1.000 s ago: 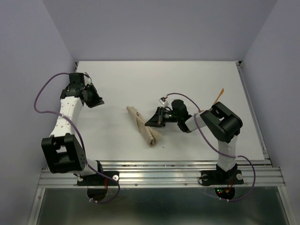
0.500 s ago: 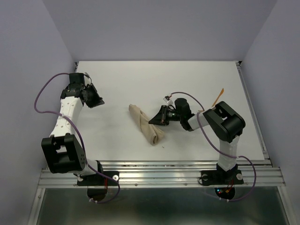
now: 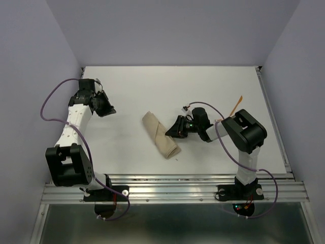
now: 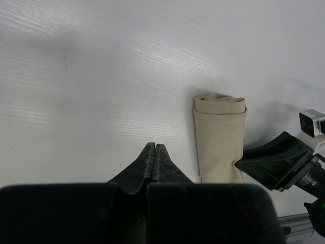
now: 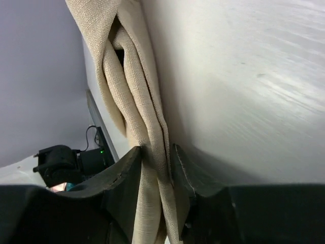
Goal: Fold the napkin into a case and place the utensils inside
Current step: Turn over the smaller rectangle-folded napkin at the center of the board, then move the smaller rectangle-folded napkin to the center of the board.
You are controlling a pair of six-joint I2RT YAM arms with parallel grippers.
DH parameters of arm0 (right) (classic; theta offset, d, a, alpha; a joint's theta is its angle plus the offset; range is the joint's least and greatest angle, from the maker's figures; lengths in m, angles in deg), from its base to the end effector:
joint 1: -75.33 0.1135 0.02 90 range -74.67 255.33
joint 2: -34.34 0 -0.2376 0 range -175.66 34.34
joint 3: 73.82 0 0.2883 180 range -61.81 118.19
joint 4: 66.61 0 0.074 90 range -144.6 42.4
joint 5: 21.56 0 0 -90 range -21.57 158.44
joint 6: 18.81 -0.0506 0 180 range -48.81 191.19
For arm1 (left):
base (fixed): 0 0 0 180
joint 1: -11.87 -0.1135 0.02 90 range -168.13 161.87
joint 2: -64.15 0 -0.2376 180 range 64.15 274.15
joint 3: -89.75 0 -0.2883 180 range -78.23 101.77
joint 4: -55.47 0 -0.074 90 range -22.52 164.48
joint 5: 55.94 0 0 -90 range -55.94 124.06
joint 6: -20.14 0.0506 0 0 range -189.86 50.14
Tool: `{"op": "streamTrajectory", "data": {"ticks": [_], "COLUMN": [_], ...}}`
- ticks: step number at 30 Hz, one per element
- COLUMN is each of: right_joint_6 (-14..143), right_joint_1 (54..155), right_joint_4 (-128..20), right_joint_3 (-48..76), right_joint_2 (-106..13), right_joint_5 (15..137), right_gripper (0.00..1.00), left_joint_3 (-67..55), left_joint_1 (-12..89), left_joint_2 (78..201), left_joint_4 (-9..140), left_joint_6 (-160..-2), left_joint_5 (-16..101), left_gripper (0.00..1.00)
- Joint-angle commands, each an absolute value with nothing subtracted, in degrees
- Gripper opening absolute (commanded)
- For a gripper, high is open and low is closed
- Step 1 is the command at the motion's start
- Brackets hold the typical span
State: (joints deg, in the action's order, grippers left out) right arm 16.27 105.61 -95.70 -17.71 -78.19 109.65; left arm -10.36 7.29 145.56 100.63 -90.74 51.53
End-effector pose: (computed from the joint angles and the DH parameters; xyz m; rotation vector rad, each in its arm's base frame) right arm 0.3028 0.2154 0.0413 -0.0235 2.3499 1.5780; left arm 0.3567 0.0133 0.2518 -0.3844 2.3631 -0.4980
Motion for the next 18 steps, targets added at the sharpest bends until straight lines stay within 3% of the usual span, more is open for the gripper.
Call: {"op": "streamTrajectory", "data": {"ticks": [1, 6, 12, 13, 15, 16, 18], "right_joint_6": [20.72, 25.38, 33.47, 34.0, 36.2, 37.51, 38.22], "right_joint_1": [104.69, 104.16, 104.16, 104.16, 105.65, 107.65, 110.21], "right_joint_4": [-89.86, -81.42, -65.86, -64.28, -59.89, -56.83, -54.78], "right_joint_3": [-17.95, -17.25, -15.41, -15.32, -15.05, -14.27, -13.47], "right_joint_2": [-75.71, -70.97, -62.61, -60.43, -58.22, -56.64, -55.49], "right_joint_5": [106.24, 100.53, 88.49, 87.26, 83.3, 80.94, 79.34], "right_gripper": [0.42, 0.62, 0.66, 0.63, 0.36, 0.15, 0.05], "left_joint_3": [-10.82, -10.47, -10.03, -9.68, -8.28, -7.23, -6.52], "left_joint_1": [10.89, 19.06, 27.67, 28.65, 30.41, 31.63, 32.43], "left_joint_2": [145.97, 147.82, 151.86, 152.65, 155.37, 157.56, 159.68], "left_joint_4": [99.47, 98.07, 93.59, 93.15, 92.0, 91.74, 91.13], "left_joint_6": [-90.78, -93.32, -96.14, -96.57, -96.58, -96.67, -96.58], "left_joint_5": [51.11, 50.58, 53.04, 53.13, 53.48, 53.65, 54.35], "left_gripper": [0.0, 0.0, 0.0, 0.0, 0.0, 0.0, 0.0]}}
